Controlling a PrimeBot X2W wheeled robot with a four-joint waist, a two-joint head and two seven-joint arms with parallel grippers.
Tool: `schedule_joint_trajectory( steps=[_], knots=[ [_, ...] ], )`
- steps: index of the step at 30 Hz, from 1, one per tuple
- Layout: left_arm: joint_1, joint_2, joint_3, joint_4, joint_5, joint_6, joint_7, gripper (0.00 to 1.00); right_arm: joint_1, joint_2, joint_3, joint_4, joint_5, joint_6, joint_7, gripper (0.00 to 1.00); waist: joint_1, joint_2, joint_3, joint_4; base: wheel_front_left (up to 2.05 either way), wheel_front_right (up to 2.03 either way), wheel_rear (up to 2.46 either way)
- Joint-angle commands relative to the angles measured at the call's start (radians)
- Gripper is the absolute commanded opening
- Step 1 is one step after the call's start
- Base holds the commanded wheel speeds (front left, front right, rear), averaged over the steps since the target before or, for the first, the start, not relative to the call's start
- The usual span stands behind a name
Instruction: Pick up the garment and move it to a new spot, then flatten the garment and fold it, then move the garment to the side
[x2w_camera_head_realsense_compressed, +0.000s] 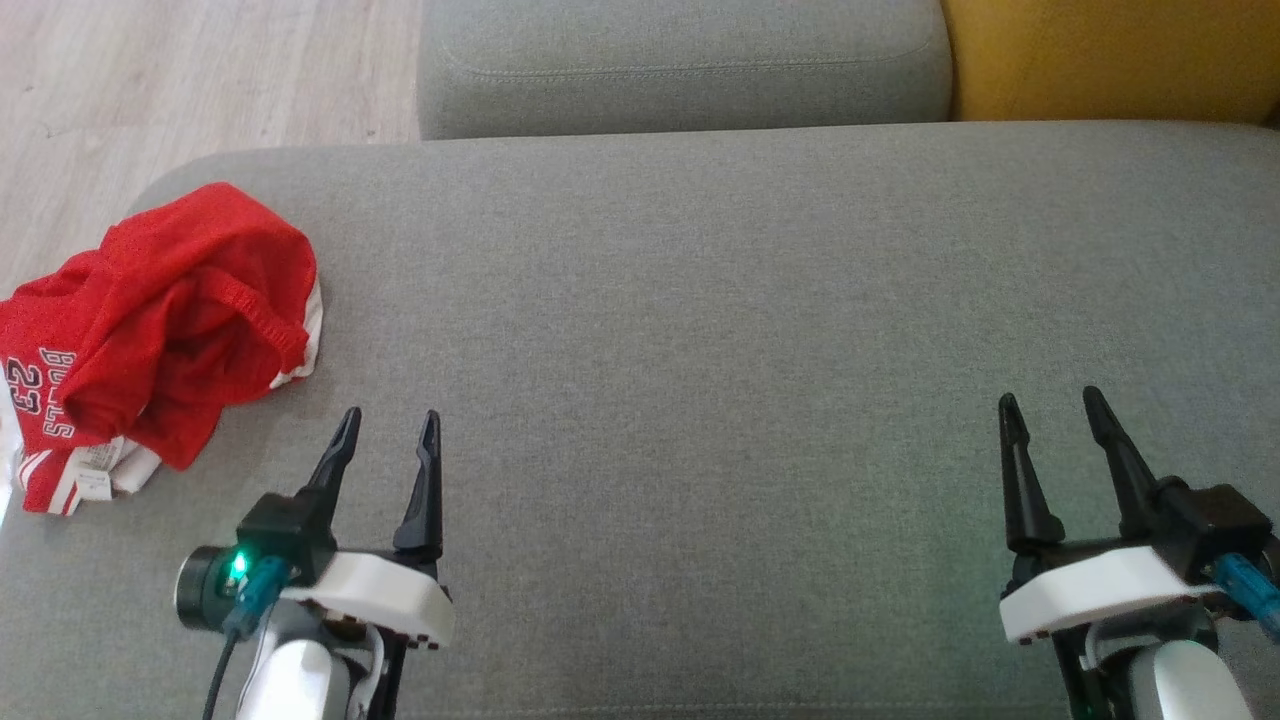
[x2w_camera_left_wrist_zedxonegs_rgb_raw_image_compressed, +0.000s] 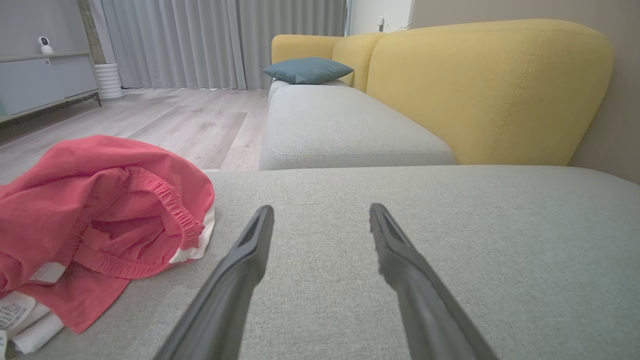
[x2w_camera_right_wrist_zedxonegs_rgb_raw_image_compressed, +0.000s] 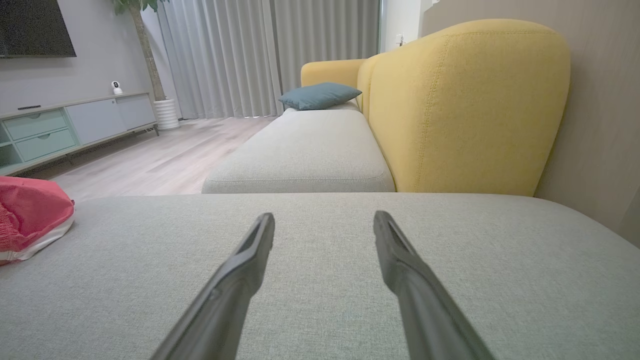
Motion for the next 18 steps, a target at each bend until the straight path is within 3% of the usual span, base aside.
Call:
schedule_joint_trajectory(
  steps=[1,13,18],
  knots=[
    [-0.053,0.009,0.032,-0.027,-0.004,0.007,-0.012,1.0,-0.012,-0.004,0.018,-0.029,0.007,0.008,-0.009,1.0,0.0,0.0,0.001,0.0,0.0,0.0,0.0],
    [-0.064,0.009,0.037,-0.023,-0.004,0.012,-0.012,1.0,-0.019,-0.003,0.016,-0.029,0.016,0.008,-0.01,1.0,0.0,0.0,0.013,0.016,0.0,0.0,0.0],
    [-0.08,0.011,0.042,-0.023,0.0,0.018,-0.012,1.0,-0.025,-0.003,0.023,-0.044,0.014,0.008,-0.006,1.0,0.0,0.0,0.022,0.056,0.0,0.0,0.0]
  ],
)
